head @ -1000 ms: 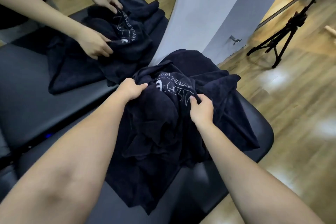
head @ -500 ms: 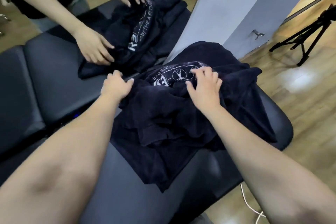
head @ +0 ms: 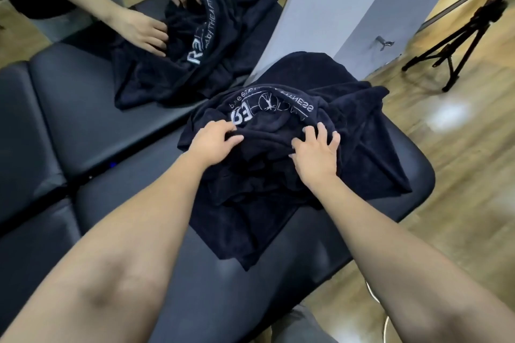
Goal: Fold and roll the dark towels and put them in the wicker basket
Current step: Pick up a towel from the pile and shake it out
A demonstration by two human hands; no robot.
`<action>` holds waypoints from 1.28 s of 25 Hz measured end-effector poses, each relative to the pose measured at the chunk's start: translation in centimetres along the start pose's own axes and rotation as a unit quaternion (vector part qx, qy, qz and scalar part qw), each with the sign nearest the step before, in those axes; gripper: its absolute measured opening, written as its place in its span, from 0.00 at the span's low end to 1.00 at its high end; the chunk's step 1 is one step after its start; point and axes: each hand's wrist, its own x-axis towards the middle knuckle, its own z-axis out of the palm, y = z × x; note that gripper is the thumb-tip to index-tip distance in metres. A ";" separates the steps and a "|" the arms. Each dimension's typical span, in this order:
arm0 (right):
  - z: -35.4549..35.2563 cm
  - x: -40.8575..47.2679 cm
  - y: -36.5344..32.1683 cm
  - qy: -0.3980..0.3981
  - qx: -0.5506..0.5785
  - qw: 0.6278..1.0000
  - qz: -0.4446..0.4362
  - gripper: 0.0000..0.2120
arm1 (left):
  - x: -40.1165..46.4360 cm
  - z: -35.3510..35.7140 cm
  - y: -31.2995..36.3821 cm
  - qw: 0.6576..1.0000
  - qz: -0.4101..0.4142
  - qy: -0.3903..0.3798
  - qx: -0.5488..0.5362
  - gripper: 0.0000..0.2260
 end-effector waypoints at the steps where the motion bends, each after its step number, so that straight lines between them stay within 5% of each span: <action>1: -0.2 -0.3 -0.2 0.043 0.032 0.999 0.003 0.12 | -0.5 -0.7 -0.3 0.999 -0.010 0.024 -0.032 0.11; 5: -4.2 0.0 -1.4 0.199 0.207 0.958 0.017 0.07 | -2.3 -5.2 0.5 0.981 -0.056 0.155 -0.100 0.12; 10: -12.0 -0.2 -4.5 0.170 0.531 0.830 0.011 0.06 | -4.7 -12.3 3.1 0.959 -0.026 0.271 -0.077 0.14; 16: -12.5 -1.8 -3.7 0.104 0.266 0.945 -0.156 0.21 | -10.5 -15.8 0.2 0.977 -0.037 0.151 0.143 0.26; 18: -12.7 -1.8 -4.1 0.130 0.140 0.956 -0.222 0.25 | -12.4 -16.0 -0.8 0.972 -0.025 0.132 0.193 0.29; 20: -13.3 -1.5 -5.4 0.190 0.088 0.954 -0.213 0.19 | -13.3 -16.6 -1.0 0.967 -0.013 0.157 0.202 0.25; 23: -15.5 -1.8 -6.7 0.283 0.104 0.949 -0.093 0.09 | -14.4 -18.5 -0.4 0.984 -0.032 0.147 0.092 0.17; 28: -17.0 -3.0 -8.9 0.148 0.343 0.927 0.027 0.08 | -16.4 -21.3 0.9 0.981 -0.055 0.168 -0.082 0.17; 32: -18.5 -4.2 -10.2 0.141 0.409 0.901 0.027 0.11 | -18.7 -24.0 0.7 0.983 -0.077 0.160 -0.036 0.25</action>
